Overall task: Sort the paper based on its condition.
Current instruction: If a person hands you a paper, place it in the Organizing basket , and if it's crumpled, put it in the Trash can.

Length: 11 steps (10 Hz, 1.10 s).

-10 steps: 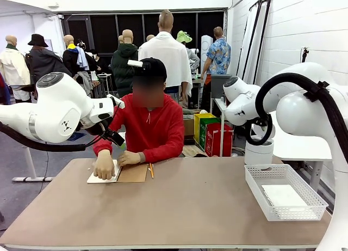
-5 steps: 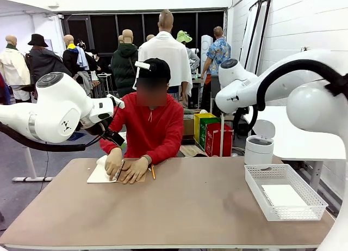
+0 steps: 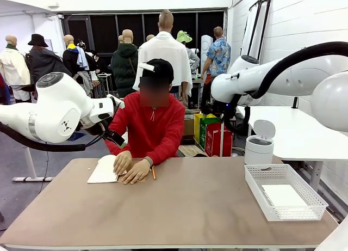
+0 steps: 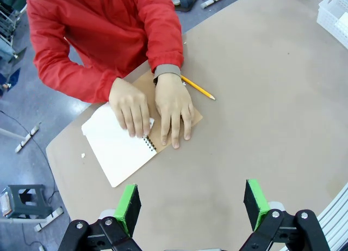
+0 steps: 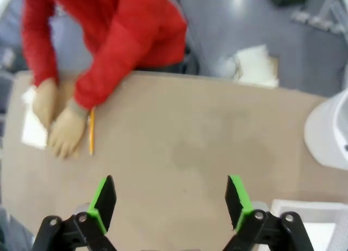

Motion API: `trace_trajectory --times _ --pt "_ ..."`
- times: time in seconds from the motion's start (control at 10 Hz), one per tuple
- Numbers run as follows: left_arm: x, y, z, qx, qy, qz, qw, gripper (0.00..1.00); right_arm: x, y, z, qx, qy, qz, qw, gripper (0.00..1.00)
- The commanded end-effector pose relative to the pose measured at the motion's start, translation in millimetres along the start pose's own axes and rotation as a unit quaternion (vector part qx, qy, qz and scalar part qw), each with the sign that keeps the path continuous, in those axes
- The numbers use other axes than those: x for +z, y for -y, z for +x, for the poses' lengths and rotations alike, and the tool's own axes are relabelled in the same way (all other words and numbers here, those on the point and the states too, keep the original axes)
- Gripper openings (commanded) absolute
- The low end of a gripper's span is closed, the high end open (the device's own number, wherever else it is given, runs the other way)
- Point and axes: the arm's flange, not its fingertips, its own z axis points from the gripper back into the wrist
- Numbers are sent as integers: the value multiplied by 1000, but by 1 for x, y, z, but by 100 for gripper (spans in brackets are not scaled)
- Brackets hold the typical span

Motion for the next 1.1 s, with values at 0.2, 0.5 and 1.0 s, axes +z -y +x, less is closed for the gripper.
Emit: trace_trajectory --times 0.2,0.5,1.0 --pt "0 -1 -1 1 -2 -1 1000 100 -6 23 -11 166 -39 -50 984 100" --pt "0 -1 -1 1 -2 -1 1000 100 -7 20 -9 153 -54 -46 986 100" --pt "0 -1 -1 1 -2 -1 1000 100 -7 20 -9 153 -54 -46 986 100"
